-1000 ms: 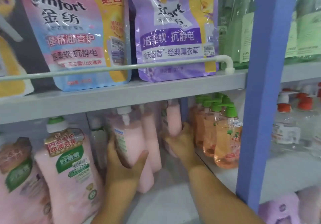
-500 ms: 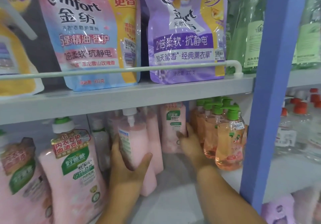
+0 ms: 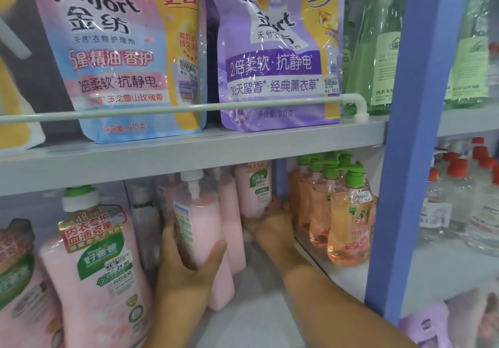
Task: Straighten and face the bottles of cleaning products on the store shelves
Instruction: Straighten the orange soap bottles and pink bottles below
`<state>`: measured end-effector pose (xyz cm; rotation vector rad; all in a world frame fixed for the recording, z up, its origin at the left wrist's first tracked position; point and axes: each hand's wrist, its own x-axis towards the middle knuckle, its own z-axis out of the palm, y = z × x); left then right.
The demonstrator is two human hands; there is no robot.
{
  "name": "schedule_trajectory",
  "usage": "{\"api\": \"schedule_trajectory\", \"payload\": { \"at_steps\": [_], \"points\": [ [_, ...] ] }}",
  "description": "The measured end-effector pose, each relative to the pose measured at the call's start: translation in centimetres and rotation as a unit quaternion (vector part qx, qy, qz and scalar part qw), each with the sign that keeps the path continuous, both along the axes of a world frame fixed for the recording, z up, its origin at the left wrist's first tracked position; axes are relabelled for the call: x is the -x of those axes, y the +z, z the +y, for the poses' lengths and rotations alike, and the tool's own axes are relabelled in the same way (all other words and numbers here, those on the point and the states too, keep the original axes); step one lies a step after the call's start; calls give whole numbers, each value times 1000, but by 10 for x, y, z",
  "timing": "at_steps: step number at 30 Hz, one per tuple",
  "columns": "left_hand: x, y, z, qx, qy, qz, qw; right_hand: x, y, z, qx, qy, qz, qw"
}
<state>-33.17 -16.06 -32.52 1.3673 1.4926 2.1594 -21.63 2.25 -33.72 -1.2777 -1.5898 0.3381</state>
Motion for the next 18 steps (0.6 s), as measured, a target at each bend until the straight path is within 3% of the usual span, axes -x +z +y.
{"api": "schedule_trajectory", "payload": {
  "at_steps": [7, 9, 11, 14, 16, 18],
  "points": [
    [1, 1, -3, 14, -1, 3, 1000, 0, 9, -12, 15, 20, 36, 999],
    [2, 0, -3, 21, 4, 6, 1000, -5, 20, -27, -40, 30, 85, 995],
    [3, -1, -4, 29, 13, 7, 999, -6, 31, -48, -54, 143, 182, 971],
    [4, -2, -6, 33, 18, 0, 999, 0, 38, -70, 104, 378, 207, 896],
    [6, -3, -7, 39, 21, -4, 999, 4, 35, -76, 173, 438, 176, 865],
    [7, -1, -9, 46, 27, 5, 999, 7, 38, -78, 183, 438, 173, 863]
  ]
}}
